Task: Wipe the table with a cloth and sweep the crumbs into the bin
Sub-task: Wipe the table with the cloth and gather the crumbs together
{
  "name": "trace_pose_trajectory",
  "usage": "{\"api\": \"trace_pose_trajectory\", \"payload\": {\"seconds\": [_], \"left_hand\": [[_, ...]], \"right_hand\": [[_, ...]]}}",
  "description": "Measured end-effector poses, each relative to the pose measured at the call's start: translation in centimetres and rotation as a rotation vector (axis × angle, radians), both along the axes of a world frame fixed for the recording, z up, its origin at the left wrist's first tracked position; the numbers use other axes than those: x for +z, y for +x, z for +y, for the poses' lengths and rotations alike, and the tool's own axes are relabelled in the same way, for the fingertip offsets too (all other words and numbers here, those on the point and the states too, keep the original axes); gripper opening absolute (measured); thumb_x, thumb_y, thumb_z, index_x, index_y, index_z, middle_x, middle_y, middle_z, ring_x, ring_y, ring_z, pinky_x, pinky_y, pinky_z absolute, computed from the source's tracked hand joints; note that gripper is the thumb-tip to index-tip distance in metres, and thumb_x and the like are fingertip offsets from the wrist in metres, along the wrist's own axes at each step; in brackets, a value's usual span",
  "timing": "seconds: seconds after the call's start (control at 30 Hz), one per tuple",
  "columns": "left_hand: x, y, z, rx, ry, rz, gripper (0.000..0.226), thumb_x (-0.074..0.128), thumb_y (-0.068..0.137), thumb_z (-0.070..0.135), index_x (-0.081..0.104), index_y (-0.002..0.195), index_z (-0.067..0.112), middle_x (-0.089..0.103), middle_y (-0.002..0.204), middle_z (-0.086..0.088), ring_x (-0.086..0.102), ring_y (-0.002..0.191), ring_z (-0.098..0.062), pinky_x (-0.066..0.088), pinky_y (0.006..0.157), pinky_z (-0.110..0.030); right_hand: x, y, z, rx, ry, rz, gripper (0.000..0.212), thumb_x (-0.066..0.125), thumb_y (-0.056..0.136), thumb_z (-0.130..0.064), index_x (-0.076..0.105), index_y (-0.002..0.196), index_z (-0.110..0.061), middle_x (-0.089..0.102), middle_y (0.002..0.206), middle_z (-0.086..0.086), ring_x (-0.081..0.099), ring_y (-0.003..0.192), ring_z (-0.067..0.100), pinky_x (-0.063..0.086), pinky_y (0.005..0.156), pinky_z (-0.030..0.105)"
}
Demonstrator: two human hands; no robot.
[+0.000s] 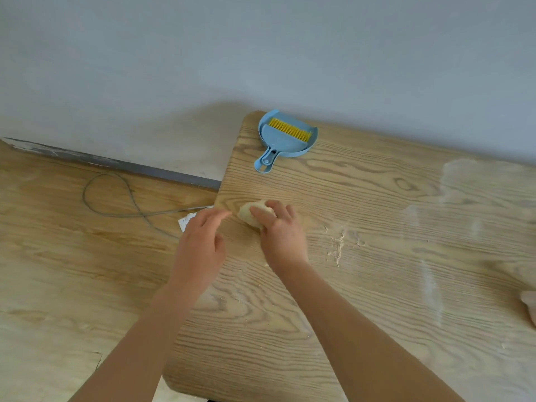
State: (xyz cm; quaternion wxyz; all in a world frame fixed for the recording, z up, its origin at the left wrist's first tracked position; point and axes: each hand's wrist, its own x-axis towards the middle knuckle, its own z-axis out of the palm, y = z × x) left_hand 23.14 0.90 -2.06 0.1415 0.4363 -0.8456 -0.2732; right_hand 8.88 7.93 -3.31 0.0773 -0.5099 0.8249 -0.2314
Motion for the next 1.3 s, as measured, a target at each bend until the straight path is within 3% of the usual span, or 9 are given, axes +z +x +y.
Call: {"api": "trace_pose_trajectory", "payload": {"seconds": [0.1, 0.2, 0.37, 0.57, 0.73, 0.83, 0.97, 1.1, 1.3], "left_hand": [[0.0, 0.1, 0.2, -0.001, -0.008, -0.018, 0.049, 0.048, 0.086, -0.001, 0.053, 0.127, 0.025, 0.046, 0.131, 0.009, 0.041, 0.121, -0.008, 0.032, 0.093, -0.019], [-0.1, 0.0, 0.3, -0.008, -0.005, -0.021, 0.049, 0.049, 0.086, -0.002, 0.053, 0.127, 0.024, 0.046, 0.131, 0.009, 0.040, 0.121, -0.008, 0.031, 0.095, -0.020], [-0.1, -0.2, 0.5, -0.053, -0.019, -0.010, 0.048, 0.050, 0.086, -0.002, 0.054, 0.127, 0.022, 0.048, 0.129, 0.007, 0.043, 0.122, -0.011, 0.033, 0.099, -0.022], [-0.1, 2.2, 0.9, 0.050, 0.027, -0.015, 0.053, 0.048, 0.088, 0.001, 0.045, 0.136, 0.023, 0.045, 0.134, 0.007, 0.041, 0.124, -0.009, 0.034, 0.103, -0.026], [-0.2, 3.9, 0.9, 0.140, 0.022, 0.006, 0.057, 0.049, 0.088, 0.000, 0.039, 0.139, 0.022, 0.045, 0.135, 0.005, 0.041, 0.125, -0.012, 0.035, 0.102, -0.027], [-0.1, 4.7, 0.9, 0.191, -0.011, 0.017, 0.062, 0.051, 0.086, 0.000, 0.036, 0.140, 0.024, 0.047, 0.131, 0.005, 0.042, 0.122, -0.012, 0.036, 0.100, -0.028], [-0.1, 5.8, 1.5, 0.188, -0.020, 0.009, 0.063, 0.050, 0.086, 0.000, 0.034, 0.141, 0.024, 0.044, 0.133, 0.005, 0.041, 0.122, -0.011, 0.038, 0.098, -0.030], [-0.3, 5.9, 2.0, 0.147, -0.007, 0.003, 0.062, 0.049, 0.086, -0.001, 0.034, 0.141, 0.024, 0.042, 0.135, 0.005, 0.039, 0.124, -0.012, 0.038, 0.099, -0.032], [-1.0, 5.1, 2.6, 0.125, 0.000, -0.001, 0.060, 0.049, 0.086, -0.002, 0.036, 0.140, 0.022, 0.043, 0.133, 0.004, 0.042, 0.123, -0.013, 0.037, 0.101, -0.027]], "right_hand": [[-1.3, -0.7, -1.0, 0.163, 0.241, -0.004, 0.051, 0.052, 0.089, -0.006, 0.048, 0.129, -0.037, 0.035, 0.142, 0.000, 0.037, 0.115, 0.025, 0.051, 0.074, 0.037], [-2.6, -2.5, 0.1, 0.113, 0.226, 0.015, 0.054, 0.052, 0.091, -0.006, 0.045, 0.133, -0.039, 0.039, 0.141, 0.000, 0.040, 0.113, 0.028, 0.052, 0.079, 0.039], [-3.7, -6.4, 5.1, -0.158, 0.032, 0.087, 0.038, 0.068, 0.079, -0.006, 0.068, 0.110, -0.029, 0.062, 0.108, 0.005, 0.053, 0.085, 0.032, 0.051, 0.055, 0.035], [-1.7, -7.7, 7.7, -0.350, -0.023, -0.004, 0.034, 0.059, 0.083, -0.001, 0.069, 0.110, -0.020, 0.058, 0.091, 0.008, 0.053, 0.091, 0.031, 0.046, 0.063, 0.034], [0.8, 0.4, 1.8, -0.071, -0.129, 0.024, 0.039, 0.064, 0.076, 0.003, 0.067, 0.107, -0.020, 0.059, 0.094, 0.006, 0.056, 0.083, 0.025, 0.043, 0.049, 0.026], [0.6, 6.1, -1.1, 0.130, -0.003, -0.016, 0.044, 0.059, 0.078, 0.001, 0.060, 0.116, -0.021, 0.052, 0.106, 0.005, 0.051, 0.095, 0.022, 0.037, 0.053, 0.025], [-1.7, 9.0, -0.9, 0.322, 0.177, 0.039, 0.049, 0.058, 0.083, -0.008, 0.048, 0.129, -0.022, 0.046, 0.122, 0.008, 0.048, 0.105, 0.025, 0.051, 0.061, 0.034], [-3.0, 6.4, 1.3, 0.194, 0.157, 0.063, 0.056, 0.062, 0.077, -0.002, 0.053, 0.129, -0.022, 0.051, 0.117, 0.010, 0.052, 0.097, 0.028, 0.048, 0.056, 0.031], [-3.2, -1.1, 6.4, -0.100, 0.066, 0.108, 0.043, 0.067, 0.075, 0.007, 0.066, 0.113, -0.013, 0.058, 0.100, 0.015, 0.057, 0.082, 0.033, 0.050, 0.051, 0.033]]}}
